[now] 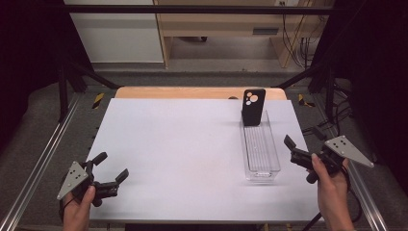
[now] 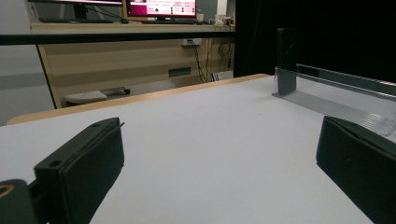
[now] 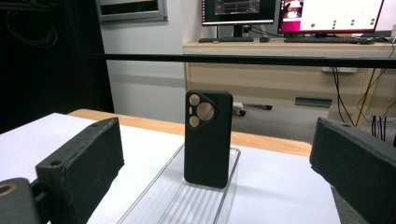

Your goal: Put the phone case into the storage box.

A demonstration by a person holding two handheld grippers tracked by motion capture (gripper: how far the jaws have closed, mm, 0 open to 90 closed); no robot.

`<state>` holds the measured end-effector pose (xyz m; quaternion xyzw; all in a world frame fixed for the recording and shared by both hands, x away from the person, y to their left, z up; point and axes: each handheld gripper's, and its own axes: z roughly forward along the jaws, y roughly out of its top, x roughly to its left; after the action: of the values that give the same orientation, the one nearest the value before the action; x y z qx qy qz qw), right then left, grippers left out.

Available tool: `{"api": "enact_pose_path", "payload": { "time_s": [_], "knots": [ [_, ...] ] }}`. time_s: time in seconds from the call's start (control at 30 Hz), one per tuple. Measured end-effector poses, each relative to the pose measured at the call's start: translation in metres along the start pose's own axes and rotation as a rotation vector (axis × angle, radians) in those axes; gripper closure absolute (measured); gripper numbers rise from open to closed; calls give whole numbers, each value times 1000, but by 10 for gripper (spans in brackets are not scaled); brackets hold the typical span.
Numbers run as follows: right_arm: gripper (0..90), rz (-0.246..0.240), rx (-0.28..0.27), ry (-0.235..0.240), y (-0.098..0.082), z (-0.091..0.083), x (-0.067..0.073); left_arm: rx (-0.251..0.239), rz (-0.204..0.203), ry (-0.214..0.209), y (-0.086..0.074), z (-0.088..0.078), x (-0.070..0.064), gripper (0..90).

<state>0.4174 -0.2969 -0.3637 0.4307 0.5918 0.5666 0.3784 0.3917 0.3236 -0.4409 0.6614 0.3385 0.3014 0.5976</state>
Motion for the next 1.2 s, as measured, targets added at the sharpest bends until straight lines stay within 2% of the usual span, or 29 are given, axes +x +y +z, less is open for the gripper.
{"api": "enact_pose_path", "payload": {
  "time_s": [0.17, 0.8, 1.2],
  "knots": [
    [28, -11, 3, -3, -6, -4, -1, 0, 1, 0, 0, 0, 0, 9],
    [27, 1, 7, 7, -34, -18, -2, 2, 4, -4, 0, 0, -1, 9],
    [26, 9, 22, 46, -52, -20, 8, 0, 5, -8, 0, 0, -1, 9]
  ]
}}
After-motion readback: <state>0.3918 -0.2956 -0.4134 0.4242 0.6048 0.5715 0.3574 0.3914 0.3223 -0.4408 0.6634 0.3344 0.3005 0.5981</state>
